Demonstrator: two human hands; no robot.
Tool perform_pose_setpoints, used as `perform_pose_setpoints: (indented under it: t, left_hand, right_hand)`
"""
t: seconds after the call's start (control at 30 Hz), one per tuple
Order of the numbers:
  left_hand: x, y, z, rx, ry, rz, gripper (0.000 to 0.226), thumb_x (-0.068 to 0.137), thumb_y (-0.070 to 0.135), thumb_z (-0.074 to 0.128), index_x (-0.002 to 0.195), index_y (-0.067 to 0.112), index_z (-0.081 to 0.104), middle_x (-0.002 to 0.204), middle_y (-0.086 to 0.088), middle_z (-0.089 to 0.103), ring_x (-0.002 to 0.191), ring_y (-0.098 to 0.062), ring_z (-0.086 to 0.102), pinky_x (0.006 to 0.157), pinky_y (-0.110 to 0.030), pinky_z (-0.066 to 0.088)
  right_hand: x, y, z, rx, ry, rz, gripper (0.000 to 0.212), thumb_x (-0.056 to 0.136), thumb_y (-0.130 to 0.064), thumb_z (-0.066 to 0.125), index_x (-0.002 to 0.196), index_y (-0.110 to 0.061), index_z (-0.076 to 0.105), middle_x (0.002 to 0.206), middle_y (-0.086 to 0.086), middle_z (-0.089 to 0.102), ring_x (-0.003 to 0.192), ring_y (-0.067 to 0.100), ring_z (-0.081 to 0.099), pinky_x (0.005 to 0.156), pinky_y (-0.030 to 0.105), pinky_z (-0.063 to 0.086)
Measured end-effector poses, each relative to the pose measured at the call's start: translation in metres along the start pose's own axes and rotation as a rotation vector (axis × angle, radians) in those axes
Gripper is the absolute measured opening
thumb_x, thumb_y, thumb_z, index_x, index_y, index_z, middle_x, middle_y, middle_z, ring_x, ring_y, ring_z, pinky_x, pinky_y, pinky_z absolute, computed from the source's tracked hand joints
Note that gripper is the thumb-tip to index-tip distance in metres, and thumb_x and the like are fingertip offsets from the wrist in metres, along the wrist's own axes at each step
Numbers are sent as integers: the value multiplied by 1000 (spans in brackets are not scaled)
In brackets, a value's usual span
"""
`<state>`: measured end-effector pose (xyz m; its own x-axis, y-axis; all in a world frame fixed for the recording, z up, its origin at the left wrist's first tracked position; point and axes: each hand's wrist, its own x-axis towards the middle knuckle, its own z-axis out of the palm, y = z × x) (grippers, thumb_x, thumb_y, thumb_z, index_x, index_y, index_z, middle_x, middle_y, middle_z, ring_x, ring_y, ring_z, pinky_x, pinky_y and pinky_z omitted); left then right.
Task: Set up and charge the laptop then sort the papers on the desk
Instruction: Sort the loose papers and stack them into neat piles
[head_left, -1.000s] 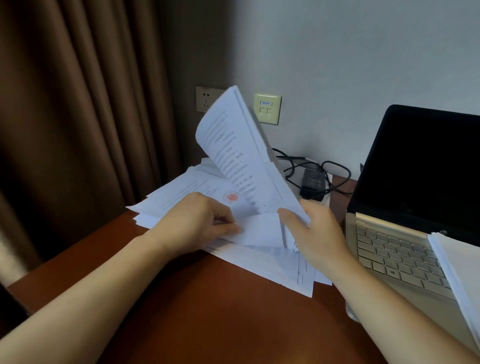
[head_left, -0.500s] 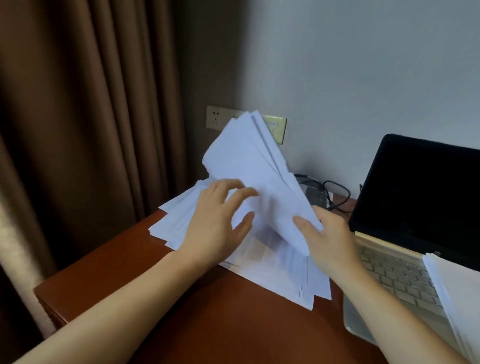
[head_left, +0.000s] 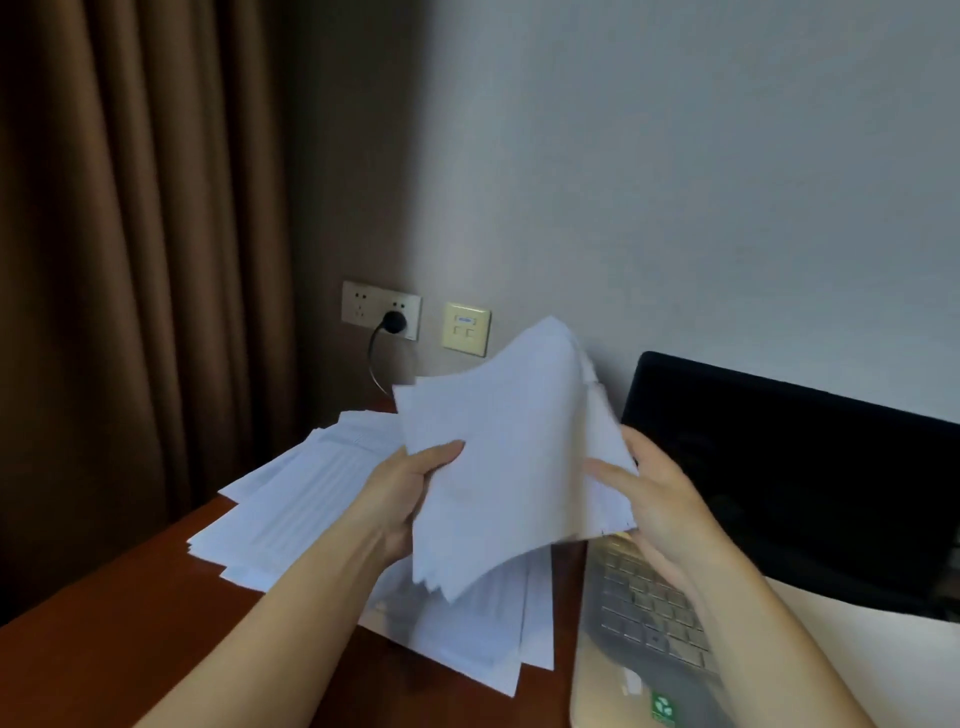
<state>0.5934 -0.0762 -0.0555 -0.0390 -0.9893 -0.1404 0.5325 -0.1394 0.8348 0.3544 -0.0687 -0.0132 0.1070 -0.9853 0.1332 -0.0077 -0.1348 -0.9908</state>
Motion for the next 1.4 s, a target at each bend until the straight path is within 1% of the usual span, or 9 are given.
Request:
perform_pose_setpoints:
  t: [0.17, 0.27, 0.4, 0.57, 0.67, 0.87, 1.1, 1.3, 1.4]
  left_hand:
    - [-6, 3, -24, 496, -7, 114, 40, 92, 7, 70, 126, 25, 59, 103, -1, 78, 93, -23, 76, 76, -37, 61]
    - [-12, 9, -28, 735, -15, 251, 44, 89, 22, 78, 126, 37, 58, 106, 13, 76, 97, -13, 74, 87, -37, 60]
    - [-19, 18, -17, 665, 38, 559, 43, 89, 19, 78, 126, 34, 60, 114, 12, 74, 106, -15, 72, 94, -44, 57]
    - [-29, 26, -5, 683, 203, 916, 34, 93, 23, 72, 116, 38, 54, 114, 17, 70, 105, -3, 68, 84, -23, 55]
    - [-28, 27, -7, 596, 233, 929, 35, 94, 22, 71, 120, 33, 51, 122, 7, 69, 110, -10, 68, 90, -32, 56]
    - [-27, 15, -13, 638, 210, 776, 42, 94, 28, 71, 131, 25, 52, 119, 18, 68, 111, 0, 65, 98, -40, 55]
    - [-29, 18, -9, 646, 187, 936, 30, 97, 19, 66, 126, 18, 56, 120, 11, 68, 114, -4, 64, 94, -21, 52]
    - [-29, 19, -12, 627, 172, 878, 50, 95, 31, 68, 141, 26, 47, 134, 11, 63, 124, -12, 61, 103, -42, 51]
    - [-33, 18, -10, 654, 153, 872, 53, 93, 26, 73, 140, 25, 48, 132, 14, 63, 123, -8, 61, 102, -39, 53]
  right_hand:
    - [4, 27, -18, -62, -49, 324, 56, 87, -13, 73, 139, -11, 52, 114, 8, 72, 103, 27, 70, 91, 44, 56]
    - [3, 29, -8, -43, -96, 237, 36, 90, -3, 67, 126, -6, 62, 110, 9, 74, 100, 27, 71, 90, 41, 56]
    - [2, 11, 3, 51, -51, 94, 43, 86, 1, 71, 123, -18, 61, 108, 3, 75, 96, 23, 73, 84, 42, 59]
    - [-4, -4, 20, 109, 91, -210, 35, 87, 4, 68, 114, -17, 65, 104, -2, 76, 96, 18, 73, 82, 35, 59]
    - [-7, 0, 30, 60, 185, -293, 27, 87, -1, 70, 106, -22, 68, 100, -6, 76, 93, 13, 72, 81, 33, 58]
    - [-4, 6, 31, 63, 166, -304, 37, 83, -1, 75, 114, -15, 61, 103, -5, 75, 96, 13, 72, 80, 28, 58]
    - [-8, 6, 39, -32, 133, -378, 35, 88, -5, 70, 113, -24, 56, 100, -18, 71, 95, 2, 68, 78, 18, 55]
    - [-8, 13, 43, -18, 145, -383, 39, 87, -5, 71, 115, -24, 52, 106, -11, 69, 94, -1, 68, 75, 15, 54]
    - [-9, 13, 43, -26, 180, -404, 36, 88, -4, 70, 108, -30, 53, 101, -15, 69, 93, -2, 67, 75, 15, 54]
